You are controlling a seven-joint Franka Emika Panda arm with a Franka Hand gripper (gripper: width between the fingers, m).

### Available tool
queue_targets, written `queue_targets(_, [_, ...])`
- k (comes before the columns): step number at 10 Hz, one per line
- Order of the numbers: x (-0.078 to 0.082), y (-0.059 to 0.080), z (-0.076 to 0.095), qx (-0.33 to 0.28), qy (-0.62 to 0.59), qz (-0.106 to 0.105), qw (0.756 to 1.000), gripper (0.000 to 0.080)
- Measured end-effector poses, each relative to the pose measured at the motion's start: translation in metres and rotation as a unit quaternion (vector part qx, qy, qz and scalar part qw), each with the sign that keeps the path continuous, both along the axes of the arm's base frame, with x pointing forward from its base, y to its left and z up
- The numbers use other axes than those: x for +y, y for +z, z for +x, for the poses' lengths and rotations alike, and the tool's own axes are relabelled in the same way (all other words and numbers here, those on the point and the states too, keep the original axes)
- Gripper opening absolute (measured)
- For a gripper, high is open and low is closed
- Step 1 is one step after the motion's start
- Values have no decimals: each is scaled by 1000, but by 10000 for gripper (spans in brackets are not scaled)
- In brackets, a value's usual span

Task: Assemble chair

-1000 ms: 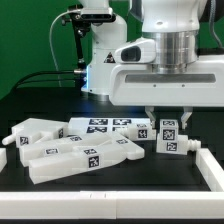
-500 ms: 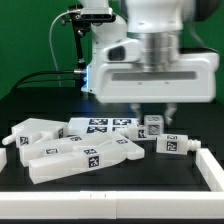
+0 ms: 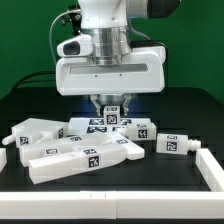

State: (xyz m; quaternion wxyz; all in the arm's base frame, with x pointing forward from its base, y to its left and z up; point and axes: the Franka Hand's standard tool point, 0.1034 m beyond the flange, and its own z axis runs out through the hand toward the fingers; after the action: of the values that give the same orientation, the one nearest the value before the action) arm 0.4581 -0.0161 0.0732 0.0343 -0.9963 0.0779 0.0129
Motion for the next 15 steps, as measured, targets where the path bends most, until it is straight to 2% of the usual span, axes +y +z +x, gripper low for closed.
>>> queue_targets(2, [-3, -2, -3, -2, -4, 0, 1000, 282])
queue_targets(4, [-28, -15, -42, 9, -23, 1, 1000, 282])
queue_targets(5, [-43, -21, -55, 8, -27, -3, 1000, 282])
queue_targets(6, [-51, -30, -65, 5, -33, -10, 999, 282])
queue_targets(10, [-56, -57, -73, 4, -27, -33, 999, 282])
queue_targets(13, [-55, -60, -74, 5, -26, -34, 999, 282])
queue_targets(14, [-55, -60, -74, 5, -26, -34, 999, 385])
queue_targets(15, [-55, -59, -74, 6, -26, -34, 999, 525])
